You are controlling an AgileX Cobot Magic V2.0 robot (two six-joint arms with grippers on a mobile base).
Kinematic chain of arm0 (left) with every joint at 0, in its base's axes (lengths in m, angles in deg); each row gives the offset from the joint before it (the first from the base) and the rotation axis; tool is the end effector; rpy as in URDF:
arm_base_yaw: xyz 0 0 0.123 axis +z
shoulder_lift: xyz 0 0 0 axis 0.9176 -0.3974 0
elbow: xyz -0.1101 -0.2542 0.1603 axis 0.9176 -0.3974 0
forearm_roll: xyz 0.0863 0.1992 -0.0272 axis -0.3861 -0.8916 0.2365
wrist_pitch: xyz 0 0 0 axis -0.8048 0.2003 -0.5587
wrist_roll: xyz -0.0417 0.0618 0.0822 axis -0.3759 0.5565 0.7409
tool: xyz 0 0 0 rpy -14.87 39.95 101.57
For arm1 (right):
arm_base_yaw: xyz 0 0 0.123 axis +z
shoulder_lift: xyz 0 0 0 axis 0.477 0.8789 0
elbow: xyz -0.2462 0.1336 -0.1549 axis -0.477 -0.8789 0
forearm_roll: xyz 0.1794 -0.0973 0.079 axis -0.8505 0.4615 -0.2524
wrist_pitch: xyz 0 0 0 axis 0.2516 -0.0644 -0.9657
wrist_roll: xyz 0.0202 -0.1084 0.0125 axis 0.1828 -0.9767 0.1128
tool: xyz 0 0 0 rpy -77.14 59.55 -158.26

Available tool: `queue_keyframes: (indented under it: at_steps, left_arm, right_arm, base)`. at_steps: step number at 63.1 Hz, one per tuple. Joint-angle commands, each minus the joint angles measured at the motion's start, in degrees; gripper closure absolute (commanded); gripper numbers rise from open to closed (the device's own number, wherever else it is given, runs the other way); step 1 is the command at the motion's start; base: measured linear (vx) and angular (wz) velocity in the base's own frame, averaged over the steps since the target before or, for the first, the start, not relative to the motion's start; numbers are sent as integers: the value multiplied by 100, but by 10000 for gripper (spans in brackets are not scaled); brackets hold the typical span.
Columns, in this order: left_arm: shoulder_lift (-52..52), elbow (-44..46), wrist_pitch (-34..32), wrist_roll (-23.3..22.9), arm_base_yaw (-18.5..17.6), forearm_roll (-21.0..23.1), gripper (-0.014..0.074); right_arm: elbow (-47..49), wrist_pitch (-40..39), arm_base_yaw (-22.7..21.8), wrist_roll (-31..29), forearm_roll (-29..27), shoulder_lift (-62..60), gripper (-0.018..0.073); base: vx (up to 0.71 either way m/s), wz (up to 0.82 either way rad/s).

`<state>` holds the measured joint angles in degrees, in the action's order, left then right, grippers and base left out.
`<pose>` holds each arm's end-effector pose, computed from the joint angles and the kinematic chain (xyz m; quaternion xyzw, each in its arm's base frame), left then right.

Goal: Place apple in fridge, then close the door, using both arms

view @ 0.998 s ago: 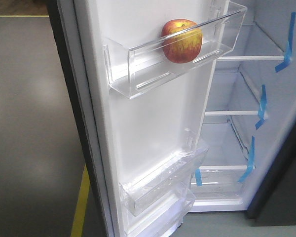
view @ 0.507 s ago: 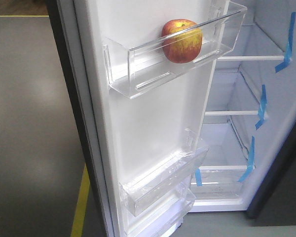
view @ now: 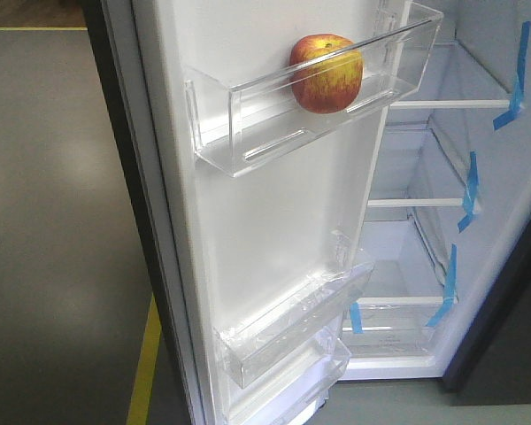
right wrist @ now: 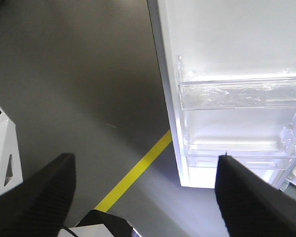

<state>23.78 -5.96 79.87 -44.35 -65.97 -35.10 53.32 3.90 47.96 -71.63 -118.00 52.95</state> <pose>0.0075 0.0001 0.2065 -0.0339 0.6802 -0.0285 0.7316 -0.0222 0.0425 0.2758 -0.2849 0.8237 0.2479 0.4229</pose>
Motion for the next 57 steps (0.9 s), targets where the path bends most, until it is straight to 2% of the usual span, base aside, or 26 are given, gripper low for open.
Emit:
queue_keyframes:
  at_steps: [1,8,13,21,37,48,57]
  left_arm:
    - [88,-121,-732,-260,9,259,603]
    - [75,-17,-1328,-301,9,320,603]
    - [-67,419,-1231,-294,9,314,603]
    - [-635,1402,-505,-94,9,280,603]
    - [-2665,3544,1426,289,9,261,603]
    - [-3947,4545,2141,595,9,267,603]
    - [-4885,5049,2508,622,9,267,603]
  right_arm:
    - [123,-275,5,-26,-180,41,4]
    - [123,-275,5,-26,-180,41,4]
    - [123,-275,5,-26,-180,41,4]
    - [123,-275,5,-26,-180,41,4]
    - [123,-275,5,-26,-180,41,4]
    - [123,-275,5,-26,-180,41,4]
    - [123,-275,5,-26,-180,41,4]
  base:
    - [0,0]
    - [0,0]
    - [0,0]
    - [0,0]
    - [0,0]
    - [0,0]
    - [0,0]
